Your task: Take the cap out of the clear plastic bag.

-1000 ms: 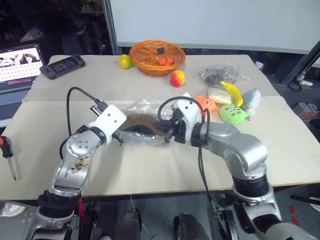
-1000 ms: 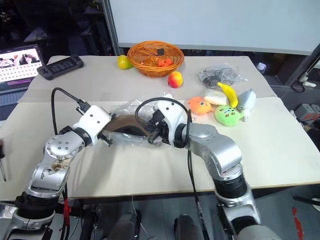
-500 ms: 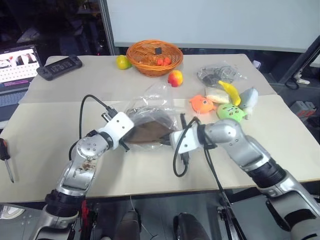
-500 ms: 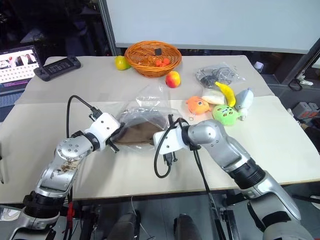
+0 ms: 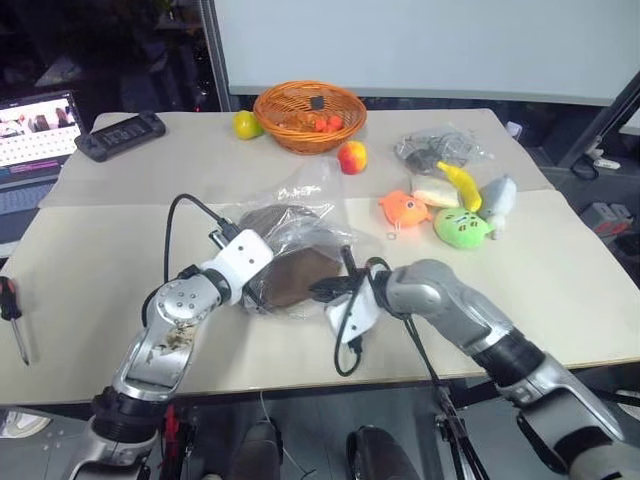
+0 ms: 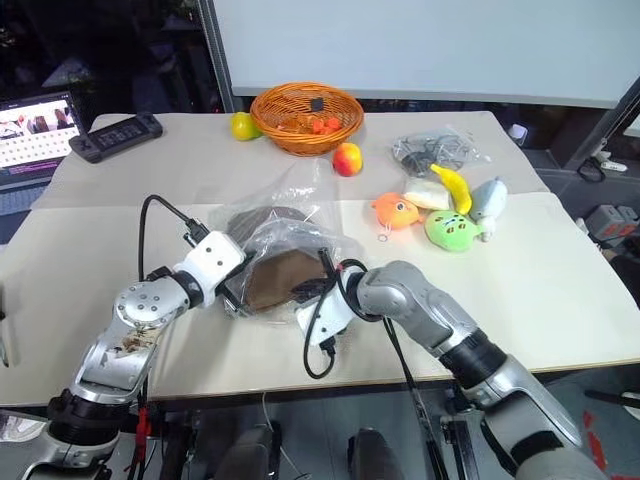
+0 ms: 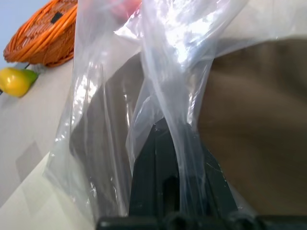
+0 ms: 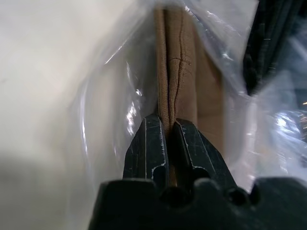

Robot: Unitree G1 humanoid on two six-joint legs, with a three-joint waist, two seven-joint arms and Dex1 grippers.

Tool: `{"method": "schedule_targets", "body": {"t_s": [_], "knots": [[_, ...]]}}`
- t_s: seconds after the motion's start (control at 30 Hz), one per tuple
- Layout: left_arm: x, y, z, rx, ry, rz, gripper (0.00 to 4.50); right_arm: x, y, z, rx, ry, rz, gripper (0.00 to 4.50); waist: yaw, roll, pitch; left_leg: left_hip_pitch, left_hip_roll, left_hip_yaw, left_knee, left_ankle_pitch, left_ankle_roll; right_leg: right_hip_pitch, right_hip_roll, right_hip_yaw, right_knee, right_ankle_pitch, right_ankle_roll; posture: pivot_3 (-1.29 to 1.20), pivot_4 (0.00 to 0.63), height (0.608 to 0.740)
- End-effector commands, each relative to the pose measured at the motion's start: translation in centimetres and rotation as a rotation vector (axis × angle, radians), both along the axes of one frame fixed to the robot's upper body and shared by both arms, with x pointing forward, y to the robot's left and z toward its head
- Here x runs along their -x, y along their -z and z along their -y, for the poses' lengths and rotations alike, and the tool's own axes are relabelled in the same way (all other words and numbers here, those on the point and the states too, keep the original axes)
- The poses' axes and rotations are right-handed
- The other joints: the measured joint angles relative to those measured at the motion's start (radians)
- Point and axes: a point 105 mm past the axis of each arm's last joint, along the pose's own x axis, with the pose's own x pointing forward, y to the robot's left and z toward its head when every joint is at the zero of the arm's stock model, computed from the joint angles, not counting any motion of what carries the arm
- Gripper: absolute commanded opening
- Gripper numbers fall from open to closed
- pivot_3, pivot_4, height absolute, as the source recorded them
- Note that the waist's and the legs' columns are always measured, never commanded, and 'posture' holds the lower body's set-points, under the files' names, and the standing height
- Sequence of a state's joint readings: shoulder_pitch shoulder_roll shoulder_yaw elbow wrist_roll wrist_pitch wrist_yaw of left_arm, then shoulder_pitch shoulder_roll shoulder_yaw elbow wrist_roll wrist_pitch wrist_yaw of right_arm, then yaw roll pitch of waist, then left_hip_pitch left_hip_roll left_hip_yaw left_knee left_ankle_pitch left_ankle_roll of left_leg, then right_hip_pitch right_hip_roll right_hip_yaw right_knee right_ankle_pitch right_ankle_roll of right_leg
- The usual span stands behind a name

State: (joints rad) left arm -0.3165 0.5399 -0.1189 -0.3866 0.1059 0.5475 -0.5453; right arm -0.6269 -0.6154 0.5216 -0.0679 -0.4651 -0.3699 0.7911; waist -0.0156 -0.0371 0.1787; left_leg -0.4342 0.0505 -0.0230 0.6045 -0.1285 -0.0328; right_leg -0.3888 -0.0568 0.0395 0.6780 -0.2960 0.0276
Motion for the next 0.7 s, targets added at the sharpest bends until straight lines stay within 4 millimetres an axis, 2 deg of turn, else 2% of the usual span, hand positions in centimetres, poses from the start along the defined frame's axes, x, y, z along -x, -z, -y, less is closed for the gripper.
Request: {"method": "schedule_targets", "body": {"t_s": [0.03,0.1,0.2,0.3,0.33,0.43,0.6,0.67,0.7], "knots": [[0.3,-1.7,0.0,0.010,0.003,0.070,0.00,1.5,0.2,1.6,0.028,-0.049,0.081,0.02,0.001,0.000,0.000,0.000,0.000,0.000,0.000,0.000,0.000,0.000,0.000,0.000,0.000,0.000,0.000,0.00,0.150,0.740],[0.4,-1.7,-0.1,0.010,0.004,0.069,0.00,2.0,0.4,2.2,0.019,-0.051,0.089,0.02,0.003,0.000,0.000,0.000,0.000,0.000,0.000,0.000,0.000,0.000,0.000,0.000,0.000,0.000,0.000,0.00,0.150,0.740],[0.5,-1.8,-0.3,0.007,0.002,0.068,0.00,3.0,-0.2,3.3,-0.049,-0.052,0.070,0.02,0.002,0.000,0.000,0.000,0.000,0.000,0.000,0.000,0.000,0.000,0.000,0.000,0.000,0.000,0.000,0.00,0.150,0.740],[0.5,-1.8,-0.5,0.003,-0.003,0.066,0.00,3.9,-1.3,4.7,-0.125,-0.020,-0.082,0.02,0.003,0.000,0.000,0.000,0.000,0.000,0.000,0.000,0.000,0.001,0.000,0.000,-0.001,0.000,0.000,0.00,0.150,0.740],[0.5,-1.7,-0.5,0.004,-0.003,0.065,0.00,4.1,-1.5,5.4,-0.140,0.040,-0.203,0.02,0.002,0.000,0.000,0.000,0.000,0.000,0.000,0.000,0.000,0.001,-0.001,0.000,-0.001,0.000,0.000,0.00,0.150,0.740],[0.6,-1.7,-0.5,0.005,-0.001,0.062,0.00,5.0,-4.9,6.0,-0.261,0.085,-0.468,0.02,0.001,-0.001,0.000,0.000,0.000,0.000,0.001,0.000,0.000,0.002,-0.001,0.000,-0.001,0.000,0.000,0.00,0.150,0.740],[0.3,-1.6,-0.4,0.012,0.000,0.063,0.00,7.4,-11.4,6.4,-0.419,0.013,-0.898,0.02,0.000,-0.001,0.001,0.001,0.000,0.000,0.001,0.000,0.000,0.002,-0.001,0.000,0.000,0.000,0.000,0.00,0.150,0.740],[0.2,-1.6,-0.4,0.014,0.000,0.065,0.00,6.5,-12.8,6.4,-0.516,0.037,-0.955,0.02,0.002,-0.001,0.001,0.001,0.000,0.000,0.001,0.000,0.001,0.002,-0.001,0.000,-0.001,0.000,0.000,0.00,0.150,0.740],[0.1,-1.7,-0.4,0.014,-0.001,0.067,0.00,4.6,-13.2,6.3,-0.601,0.110,-0.938,0.02,0.002,-0.001,0.001,0.000,0.000,0.000,0.001,-0.001,0.001,0.003,-0.001,0.000,-0.002,0.000,0.000,0.00,0.150,0.740]]}}
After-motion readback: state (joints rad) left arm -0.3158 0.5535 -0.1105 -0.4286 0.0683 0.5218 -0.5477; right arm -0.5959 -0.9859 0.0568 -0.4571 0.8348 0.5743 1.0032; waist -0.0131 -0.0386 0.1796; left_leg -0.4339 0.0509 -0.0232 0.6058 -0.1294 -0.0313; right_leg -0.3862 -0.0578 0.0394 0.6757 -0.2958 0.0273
